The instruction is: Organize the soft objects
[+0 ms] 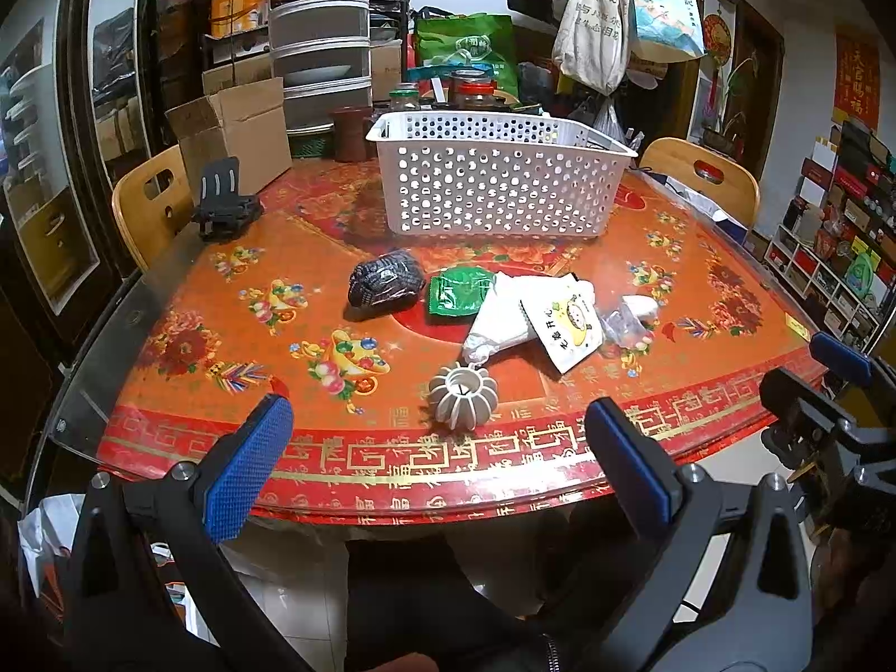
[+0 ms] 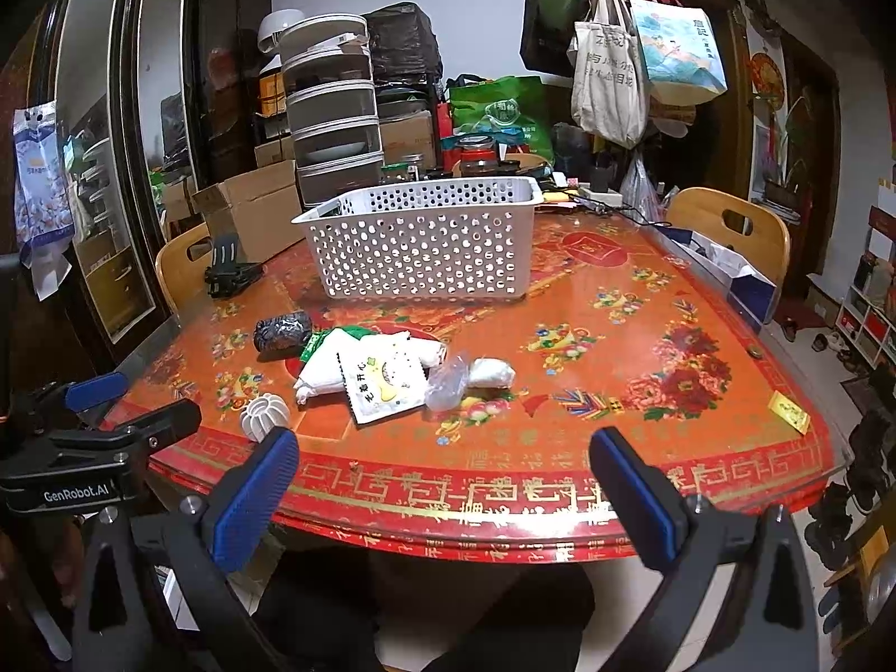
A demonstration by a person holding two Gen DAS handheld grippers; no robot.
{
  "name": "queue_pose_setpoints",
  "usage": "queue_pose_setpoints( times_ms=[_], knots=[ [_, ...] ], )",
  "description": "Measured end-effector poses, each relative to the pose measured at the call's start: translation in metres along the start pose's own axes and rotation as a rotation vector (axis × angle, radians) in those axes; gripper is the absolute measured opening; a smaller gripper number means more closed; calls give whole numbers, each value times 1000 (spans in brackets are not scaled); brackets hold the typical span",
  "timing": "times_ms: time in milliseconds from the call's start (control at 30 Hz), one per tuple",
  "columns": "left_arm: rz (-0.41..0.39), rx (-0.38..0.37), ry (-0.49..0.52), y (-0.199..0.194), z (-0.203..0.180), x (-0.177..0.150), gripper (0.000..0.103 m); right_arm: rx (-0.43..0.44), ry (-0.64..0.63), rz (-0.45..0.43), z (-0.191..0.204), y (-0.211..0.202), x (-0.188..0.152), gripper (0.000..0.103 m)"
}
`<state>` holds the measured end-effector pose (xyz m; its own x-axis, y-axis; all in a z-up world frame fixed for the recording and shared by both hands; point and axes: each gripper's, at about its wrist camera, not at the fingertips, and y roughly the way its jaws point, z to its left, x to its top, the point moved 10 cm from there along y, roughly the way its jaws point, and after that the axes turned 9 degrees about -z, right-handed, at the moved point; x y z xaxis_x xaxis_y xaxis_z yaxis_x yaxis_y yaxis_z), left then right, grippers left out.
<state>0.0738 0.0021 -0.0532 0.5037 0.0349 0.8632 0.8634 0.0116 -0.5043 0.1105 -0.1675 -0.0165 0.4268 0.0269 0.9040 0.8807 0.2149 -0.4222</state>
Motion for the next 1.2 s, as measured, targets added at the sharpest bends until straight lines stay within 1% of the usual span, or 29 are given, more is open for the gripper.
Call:
queue_pose_setpoints(
  times_ms=[1200],
  knots=[
    [4,-3,-5,1,0,-1,103,7,-5,4,4,0,-1,103]
  ],
)
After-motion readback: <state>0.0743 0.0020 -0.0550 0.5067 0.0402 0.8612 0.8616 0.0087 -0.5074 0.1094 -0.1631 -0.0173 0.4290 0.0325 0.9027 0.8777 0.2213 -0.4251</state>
